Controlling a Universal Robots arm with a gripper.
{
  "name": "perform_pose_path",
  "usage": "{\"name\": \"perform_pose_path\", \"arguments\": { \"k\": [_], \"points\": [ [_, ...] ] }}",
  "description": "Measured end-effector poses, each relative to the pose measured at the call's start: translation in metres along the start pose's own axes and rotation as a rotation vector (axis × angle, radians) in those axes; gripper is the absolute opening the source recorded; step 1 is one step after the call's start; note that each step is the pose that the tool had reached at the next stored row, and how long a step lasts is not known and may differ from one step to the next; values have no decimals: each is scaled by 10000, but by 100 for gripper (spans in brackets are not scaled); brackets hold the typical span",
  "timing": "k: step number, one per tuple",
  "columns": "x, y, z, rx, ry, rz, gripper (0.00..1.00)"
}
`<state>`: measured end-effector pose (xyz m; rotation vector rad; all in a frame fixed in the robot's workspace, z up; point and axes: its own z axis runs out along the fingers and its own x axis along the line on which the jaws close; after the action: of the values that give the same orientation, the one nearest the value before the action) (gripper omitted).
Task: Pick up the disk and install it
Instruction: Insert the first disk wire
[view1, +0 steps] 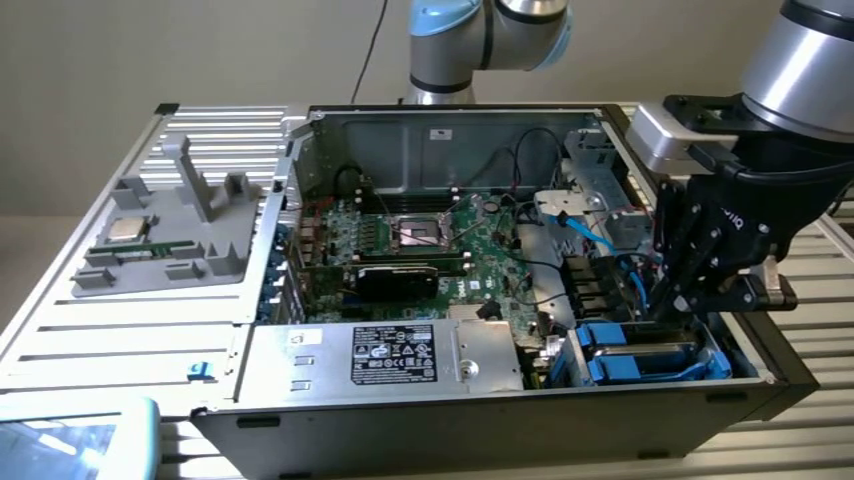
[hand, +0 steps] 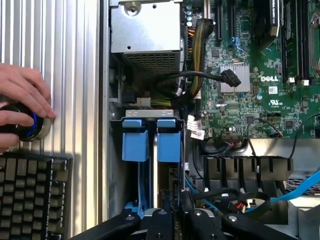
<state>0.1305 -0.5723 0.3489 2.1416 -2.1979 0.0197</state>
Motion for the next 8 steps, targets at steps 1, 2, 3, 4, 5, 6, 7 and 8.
{"name": "perform_pose_path", "arguments": {
  "k": [1, 2, 3, 4, 5, 6, 7, 8],
  "points": [
    [0, 1, -1, 0, -16, -1, 16],
    [1, 2, -1, 0, -29, -2, 16],
    [1, 8, 4, 3, -37, -1, 16],
    [1, 12, 9, 10, -39, 0, 16],
    [1, 14, 13, 21, -38, 0, 16],
    [1, 16, 16, 34, -37, 0, 16],
    [1, 19, 17, 54, -40, 0, 16],
    [1, 19, 17, 59, -38, 0, 16]
  ]
}}
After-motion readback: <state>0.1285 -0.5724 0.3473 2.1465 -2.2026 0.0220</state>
